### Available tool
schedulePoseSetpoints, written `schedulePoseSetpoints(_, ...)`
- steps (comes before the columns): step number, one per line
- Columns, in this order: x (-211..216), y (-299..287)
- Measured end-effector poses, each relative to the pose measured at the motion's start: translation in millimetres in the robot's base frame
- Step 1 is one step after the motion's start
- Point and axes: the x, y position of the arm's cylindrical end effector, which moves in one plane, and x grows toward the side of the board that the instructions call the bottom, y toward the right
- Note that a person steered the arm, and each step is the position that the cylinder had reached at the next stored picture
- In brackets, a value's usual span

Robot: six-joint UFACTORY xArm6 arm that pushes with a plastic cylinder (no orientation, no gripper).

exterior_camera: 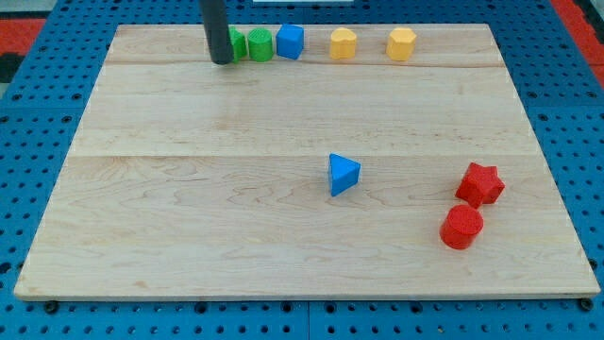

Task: Move the blue triangle towards green blocks

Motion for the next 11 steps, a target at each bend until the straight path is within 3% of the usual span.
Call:
schedulePoseSetpoints(3,154.2,7.3)
schedulePoseSetpoints(4,218.3,31.4)
schedulePoseSetpoints(5,250.1,93.8)
schedulePoseSetpoints(6,251.2,169.1)
schedulePoseSetpoints(7,246.9,195.5)
schedulePoseSetpoints(9,220.2,138.6)
schedulePoseSetpoints(11,166.2,101.5)
